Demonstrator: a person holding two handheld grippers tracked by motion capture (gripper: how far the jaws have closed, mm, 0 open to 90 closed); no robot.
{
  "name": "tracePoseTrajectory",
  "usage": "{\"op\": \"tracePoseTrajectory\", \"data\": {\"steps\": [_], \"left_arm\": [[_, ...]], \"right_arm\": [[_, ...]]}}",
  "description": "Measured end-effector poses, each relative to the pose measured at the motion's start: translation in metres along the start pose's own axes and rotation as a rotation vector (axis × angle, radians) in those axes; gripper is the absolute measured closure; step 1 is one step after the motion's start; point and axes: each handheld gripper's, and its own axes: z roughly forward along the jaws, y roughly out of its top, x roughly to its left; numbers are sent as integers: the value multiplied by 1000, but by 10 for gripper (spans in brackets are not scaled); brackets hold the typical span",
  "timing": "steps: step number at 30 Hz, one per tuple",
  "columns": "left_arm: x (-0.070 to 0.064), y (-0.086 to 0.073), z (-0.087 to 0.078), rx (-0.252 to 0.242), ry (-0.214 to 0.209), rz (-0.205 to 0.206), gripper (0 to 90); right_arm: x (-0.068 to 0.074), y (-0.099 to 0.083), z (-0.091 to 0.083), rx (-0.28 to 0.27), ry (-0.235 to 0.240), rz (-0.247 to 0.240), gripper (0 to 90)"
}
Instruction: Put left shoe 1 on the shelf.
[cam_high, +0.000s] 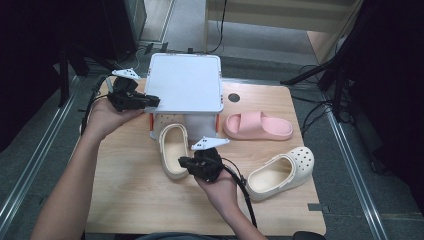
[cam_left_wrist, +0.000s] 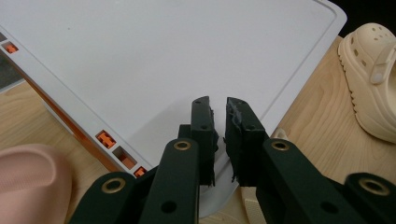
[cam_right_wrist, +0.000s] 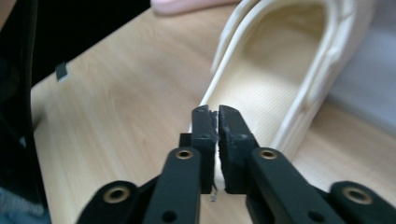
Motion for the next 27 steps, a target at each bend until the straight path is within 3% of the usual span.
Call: {"op": "tracePoseTrajectory", "data": {"steps": [3,5,7,12,19,23,27], "left_arm": [[0,0,0,-3,-1,-6,813],[0,0,0,-3,0,-7,813],[0,0,0,-3,1,-6,813],[0,0,0,-4,7,-2,834],[0,-1,1,-10,4,-12,859],[1,-3,0,-19,0,-13,857],[2,-3,0,-22,-4,-13,857]], "right_arm": [[5,-12,1,4,25,-3,899],[9,-20,1,1,33,-32,900],[12,-29,3,8,15,-58,900],[11,-45,12,51,17,-33,900],[9,-48,29,153,-1,-59,900],[6,-42,35,171,-32,-89,900],[4,-37,36,170,-33,-88,900]]}}
